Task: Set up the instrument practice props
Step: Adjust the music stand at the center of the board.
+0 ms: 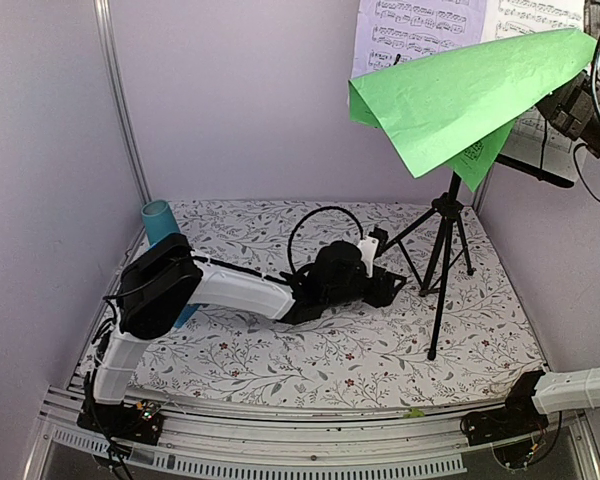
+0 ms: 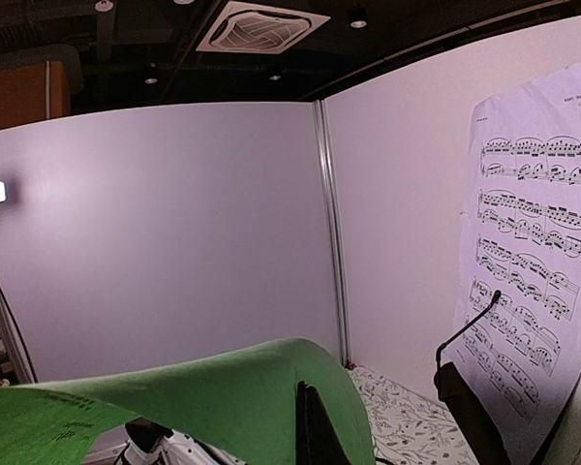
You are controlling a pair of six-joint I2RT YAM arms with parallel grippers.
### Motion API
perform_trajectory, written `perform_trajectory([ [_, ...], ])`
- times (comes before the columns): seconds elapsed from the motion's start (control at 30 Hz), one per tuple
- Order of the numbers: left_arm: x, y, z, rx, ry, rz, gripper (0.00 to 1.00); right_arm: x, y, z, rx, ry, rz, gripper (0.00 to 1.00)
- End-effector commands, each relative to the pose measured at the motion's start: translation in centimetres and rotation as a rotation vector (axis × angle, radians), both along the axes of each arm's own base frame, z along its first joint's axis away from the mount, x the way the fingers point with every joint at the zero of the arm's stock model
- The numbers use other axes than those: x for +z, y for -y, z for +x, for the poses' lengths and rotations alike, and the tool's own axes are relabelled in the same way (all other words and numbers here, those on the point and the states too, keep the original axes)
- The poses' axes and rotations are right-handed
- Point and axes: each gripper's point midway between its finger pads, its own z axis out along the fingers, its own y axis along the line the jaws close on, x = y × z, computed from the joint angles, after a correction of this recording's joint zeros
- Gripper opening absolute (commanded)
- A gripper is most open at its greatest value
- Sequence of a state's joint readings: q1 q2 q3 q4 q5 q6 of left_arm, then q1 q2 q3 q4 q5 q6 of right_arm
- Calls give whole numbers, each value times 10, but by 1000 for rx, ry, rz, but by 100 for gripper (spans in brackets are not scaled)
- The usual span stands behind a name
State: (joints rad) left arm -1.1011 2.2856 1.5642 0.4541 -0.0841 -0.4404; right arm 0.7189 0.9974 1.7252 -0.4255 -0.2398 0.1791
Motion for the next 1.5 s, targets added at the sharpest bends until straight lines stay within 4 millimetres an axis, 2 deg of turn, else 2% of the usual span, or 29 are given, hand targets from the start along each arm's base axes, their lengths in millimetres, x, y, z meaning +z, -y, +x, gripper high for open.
perform_trajectory([
  [0.0, 35, -14, 30, -44, 93, -61, 63, 1, -2, -6, 33, 22, 4, 0],
  [0.23, 4, -21, 81, -45, 92, -20, 63, -6, -9, -7, 76, 12, 9, 0],
  [0.33, -7, -16, 94, -77, 81, -22, 63, -10, -11, -7, 87, 7, 2, 0],
  [0.4, -20, -9, 98, -111, 74, -13, 63, -10, -13, -9, 98, 8, 1, 0],
  [0.43, -16, -3, 101, -125, 86, -16, 62, -10, -13, -9, 102, 10, 1, 0],
  [0.53, -24, 6, 107, -140, 97, 11, 62, -10, -14, -10, 108, 15, 0, 0],
  [1.13, -54, -1, 152, -2, 142, 101, 60, -18, -26, -9, 155, 28, -31, 0],
  [1.47, -63, -4, 158, 42, 115, 89, 59, -18, -26, -13, 171, 35, -29, 0],
])
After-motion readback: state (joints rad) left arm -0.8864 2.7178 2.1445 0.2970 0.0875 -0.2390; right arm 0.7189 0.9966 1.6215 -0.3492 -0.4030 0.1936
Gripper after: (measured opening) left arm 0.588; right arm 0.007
